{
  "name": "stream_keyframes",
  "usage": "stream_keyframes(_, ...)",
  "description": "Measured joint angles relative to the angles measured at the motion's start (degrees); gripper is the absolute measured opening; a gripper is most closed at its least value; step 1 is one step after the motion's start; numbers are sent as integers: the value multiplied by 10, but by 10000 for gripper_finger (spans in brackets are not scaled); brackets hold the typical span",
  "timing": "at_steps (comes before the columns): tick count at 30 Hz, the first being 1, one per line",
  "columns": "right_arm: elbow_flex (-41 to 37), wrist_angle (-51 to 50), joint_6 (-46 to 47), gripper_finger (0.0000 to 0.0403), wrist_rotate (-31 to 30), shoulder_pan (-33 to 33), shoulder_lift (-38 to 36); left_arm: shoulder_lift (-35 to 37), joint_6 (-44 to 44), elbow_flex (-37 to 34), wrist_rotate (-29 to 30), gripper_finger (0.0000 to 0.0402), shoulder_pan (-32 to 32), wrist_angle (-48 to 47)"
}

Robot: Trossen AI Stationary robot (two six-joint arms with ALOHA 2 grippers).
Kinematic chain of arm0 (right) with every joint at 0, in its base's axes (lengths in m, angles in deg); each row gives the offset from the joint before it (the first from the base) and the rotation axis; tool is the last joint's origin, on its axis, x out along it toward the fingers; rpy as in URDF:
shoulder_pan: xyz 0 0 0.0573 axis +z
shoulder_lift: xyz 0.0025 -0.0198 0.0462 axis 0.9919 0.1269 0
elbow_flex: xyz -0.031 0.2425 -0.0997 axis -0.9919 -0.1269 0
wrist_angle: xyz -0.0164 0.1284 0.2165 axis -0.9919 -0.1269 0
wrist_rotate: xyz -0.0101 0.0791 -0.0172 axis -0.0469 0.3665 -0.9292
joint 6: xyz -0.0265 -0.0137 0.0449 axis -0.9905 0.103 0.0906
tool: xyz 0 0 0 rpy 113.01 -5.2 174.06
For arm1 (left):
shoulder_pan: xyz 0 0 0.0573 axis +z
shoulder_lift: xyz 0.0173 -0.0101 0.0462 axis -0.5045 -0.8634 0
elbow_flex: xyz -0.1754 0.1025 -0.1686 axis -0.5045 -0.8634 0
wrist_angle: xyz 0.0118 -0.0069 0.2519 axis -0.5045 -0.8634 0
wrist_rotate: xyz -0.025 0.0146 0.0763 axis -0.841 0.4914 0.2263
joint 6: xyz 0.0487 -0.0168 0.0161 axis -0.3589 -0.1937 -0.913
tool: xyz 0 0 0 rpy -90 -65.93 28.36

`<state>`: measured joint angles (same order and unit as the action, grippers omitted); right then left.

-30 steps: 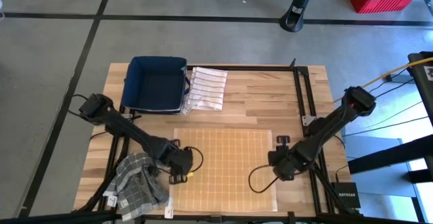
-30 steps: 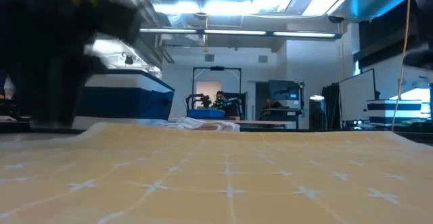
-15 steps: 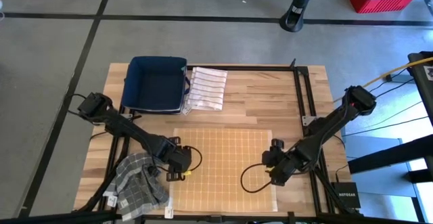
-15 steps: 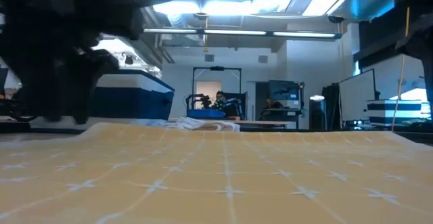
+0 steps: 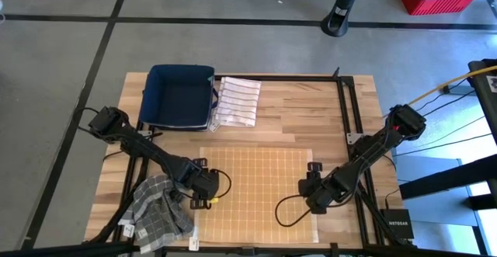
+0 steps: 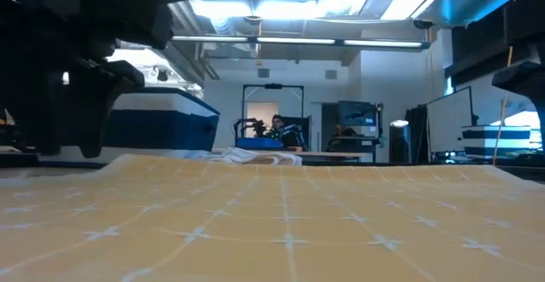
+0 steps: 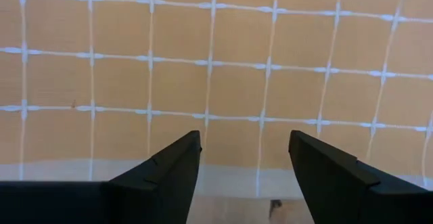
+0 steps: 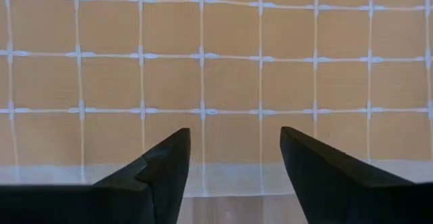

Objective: Fold towel
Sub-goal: Fold the orange towel

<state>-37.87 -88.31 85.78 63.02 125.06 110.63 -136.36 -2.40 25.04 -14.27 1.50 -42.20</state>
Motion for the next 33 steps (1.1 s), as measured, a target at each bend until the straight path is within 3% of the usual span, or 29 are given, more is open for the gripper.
stream_keyframes(15, -75, 99, 47, 223, 14, 0, -3, 0, -16, 1, 0, 215, 0, 0)
stream_keyframes(23, -76, 107, 47, 223, 14, 0, -2, 14, -31, 20, 0, 214, 1, -54)
stream_keyframes(33, -77, 123, 48, 223, -1, 0, -1, 15, -47, -43, -20, 214, 15, 16)
